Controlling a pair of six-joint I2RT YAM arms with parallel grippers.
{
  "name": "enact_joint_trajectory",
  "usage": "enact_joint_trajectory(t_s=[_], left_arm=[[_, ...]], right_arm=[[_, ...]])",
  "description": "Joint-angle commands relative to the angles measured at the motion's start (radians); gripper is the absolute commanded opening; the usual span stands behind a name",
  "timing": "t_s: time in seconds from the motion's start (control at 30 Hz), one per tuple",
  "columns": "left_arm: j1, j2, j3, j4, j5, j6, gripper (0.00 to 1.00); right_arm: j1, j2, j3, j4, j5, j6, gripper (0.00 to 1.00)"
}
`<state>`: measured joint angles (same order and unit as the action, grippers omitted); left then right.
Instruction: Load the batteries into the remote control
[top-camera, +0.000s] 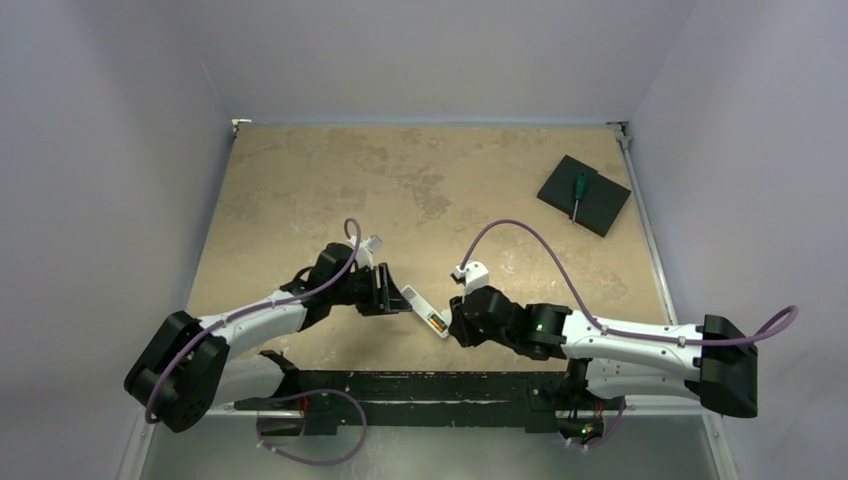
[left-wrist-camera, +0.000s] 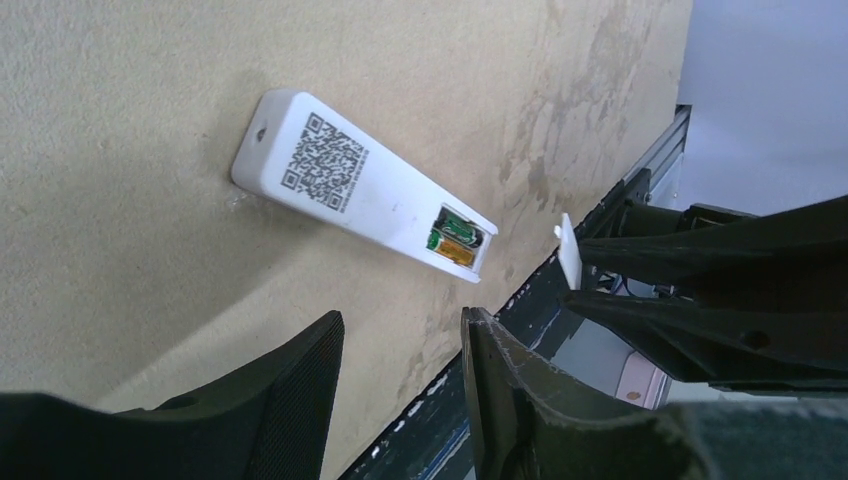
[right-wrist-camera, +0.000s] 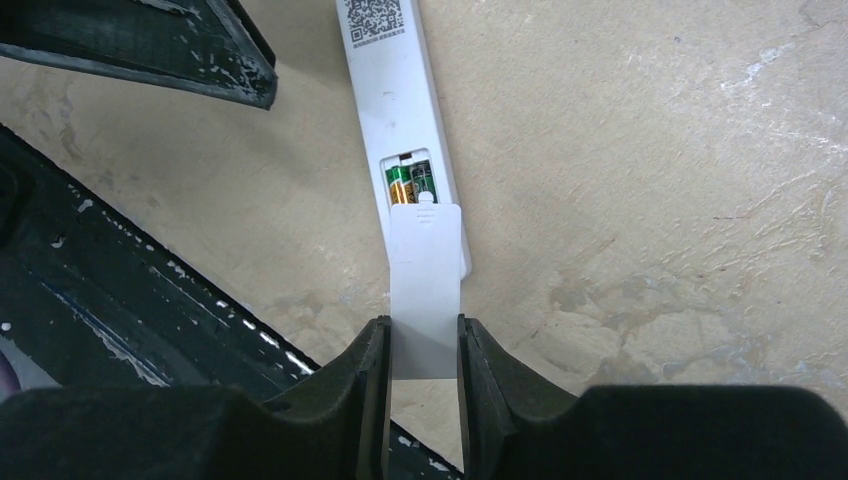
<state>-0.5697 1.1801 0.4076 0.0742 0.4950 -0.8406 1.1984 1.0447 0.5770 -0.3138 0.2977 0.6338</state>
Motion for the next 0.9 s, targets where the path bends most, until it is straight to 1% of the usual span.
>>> enact_joint_trajectory(t_s=[0.0,0.23,0.4,0.5,0.87], left_arm=[[-0.001,0.068,-0.024,0.147,0.007,-0.037,0.47],[-0.010,0.184,-0.022,0.247,-0.014,-0.043,0.47],[-0.032,0.262,0.010,0.289,-0.021,-0.043,0.47],[-0.040,0.305,0.042,0.292,-0.029,-0.035,0.46],[-0.052,0.413,0.143,0.278,-0.032,-0.004,0.45]], right_arm=[[-0.004,-0.014,-0.012,0.047,0.003,0.021,0.15],[-0.005,-0.006,-0.020,0.053,-0.008,0.014,0.17],[-0.005,0.021,-0.008,0.049,-0.019,-0.001,0.17],[-0.005,0.051,0.013,0.031,0.019,-0.022,0.17],[-0.005,0.103,0.054,0.051,0.035,-0.020,0.16]])
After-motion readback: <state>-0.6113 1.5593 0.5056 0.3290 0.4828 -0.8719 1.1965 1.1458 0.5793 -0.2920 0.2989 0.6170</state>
